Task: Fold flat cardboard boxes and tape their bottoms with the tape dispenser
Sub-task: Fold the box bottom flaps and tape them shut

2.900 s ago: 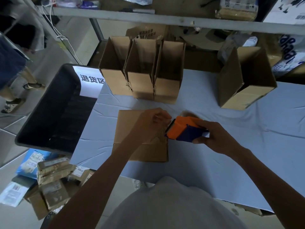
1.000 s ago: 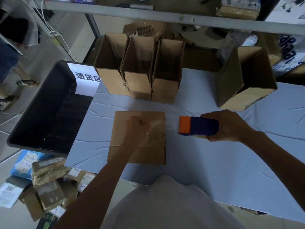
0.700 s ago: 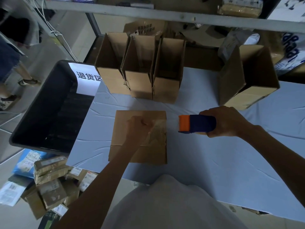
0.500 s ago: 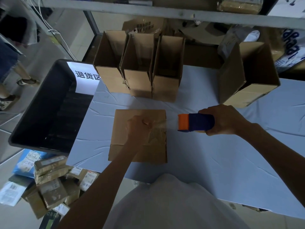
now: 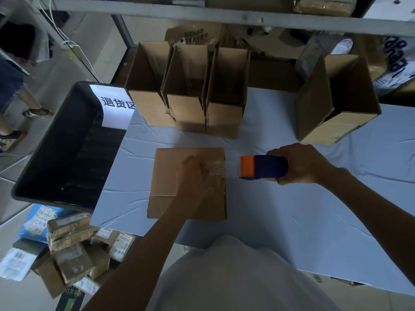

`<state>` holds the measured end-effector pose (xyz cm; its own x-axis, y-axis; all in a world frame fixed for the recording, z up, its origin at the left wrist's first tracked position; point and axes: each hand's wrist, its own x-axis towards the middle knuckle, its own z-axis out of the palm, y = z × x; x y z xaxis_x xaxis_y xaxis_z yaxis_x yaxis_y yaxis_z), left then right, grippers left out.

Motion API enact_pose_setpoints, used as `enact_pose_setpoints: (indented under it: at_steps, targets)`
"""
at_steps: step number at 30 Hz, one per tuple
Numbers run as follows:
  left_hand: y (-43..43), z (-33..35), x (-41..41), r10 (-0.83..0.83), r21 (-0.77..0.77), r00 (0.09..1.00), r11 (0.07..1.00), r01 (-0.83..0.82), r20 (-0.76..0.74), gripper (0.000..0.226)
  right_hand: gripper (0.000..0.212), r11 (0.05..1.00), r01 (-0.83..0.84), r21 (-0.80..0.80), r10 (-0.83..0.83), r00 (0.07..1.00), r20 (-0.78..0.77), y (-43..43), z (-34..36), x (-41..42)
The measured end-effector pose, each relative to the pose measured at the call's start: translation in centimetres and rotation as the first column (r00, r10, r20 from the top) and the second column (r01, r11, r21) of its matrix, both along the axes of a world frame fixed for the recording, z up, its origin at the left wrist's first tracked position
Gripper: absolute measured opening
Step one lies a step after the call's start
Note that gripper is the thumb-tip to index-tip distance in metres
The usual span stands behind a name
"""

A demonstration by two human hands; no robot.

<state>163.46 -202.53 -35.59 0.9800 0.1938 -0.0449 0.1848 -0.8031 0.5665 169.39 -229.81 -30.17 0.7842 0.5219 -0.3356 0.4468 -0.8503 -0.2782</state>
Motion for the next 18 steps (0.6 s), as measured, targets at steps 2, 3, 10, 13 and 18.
enact_pose_setpoints:
  at_steps: [2, 3, 10, 13, 18]
  targets:
    - [0.1, 0.1, 0.1, -0.011, 0.011, 1.000, 1.000, 0.011, -0.016, 0.010, 0.055, 1.000, 0.006, -0.004, -0.006, 1.000, 0.000, 0.1, 0.1, 0.0]
    - [0.1, 0.2, 0.1, -0.012, 0.021, 0.999, 1.000, 0.013, -0.032, 0.010, 0.055, 1.000, 0.006, -0.004, -0.006, 1.000, -0.001, 0.1, 0.1, 0.0]
    - [0.1, 0.4, -0.1, 0.053, 0.072, 0.979, 0.997, -0.039, -0.196, 0.053, 0.054, 1.000, -0.011, -0.017, 0.011, 1.000, 0.014, 0.1, 0.0, 0.0]
    - [0.7, 0.7, 0.4, 0.080, 0.043, 0.993, 0.996, -0.076, -0.085, 0.075, 0.052, 1.000, -0.004, -0.025, 0.005, 1.000, 0.014, 0.1, -0.1, 0.0]
    - [-0.6, 0.0, 0.5, -0.290, -0.197, 0.956, 0.936, 0.291, 0.037, 0.015, 0.055, 1.000, -0.007, -0.017, 0.007, 1.000, 0.018, 0.6, -0.1, -0.2]
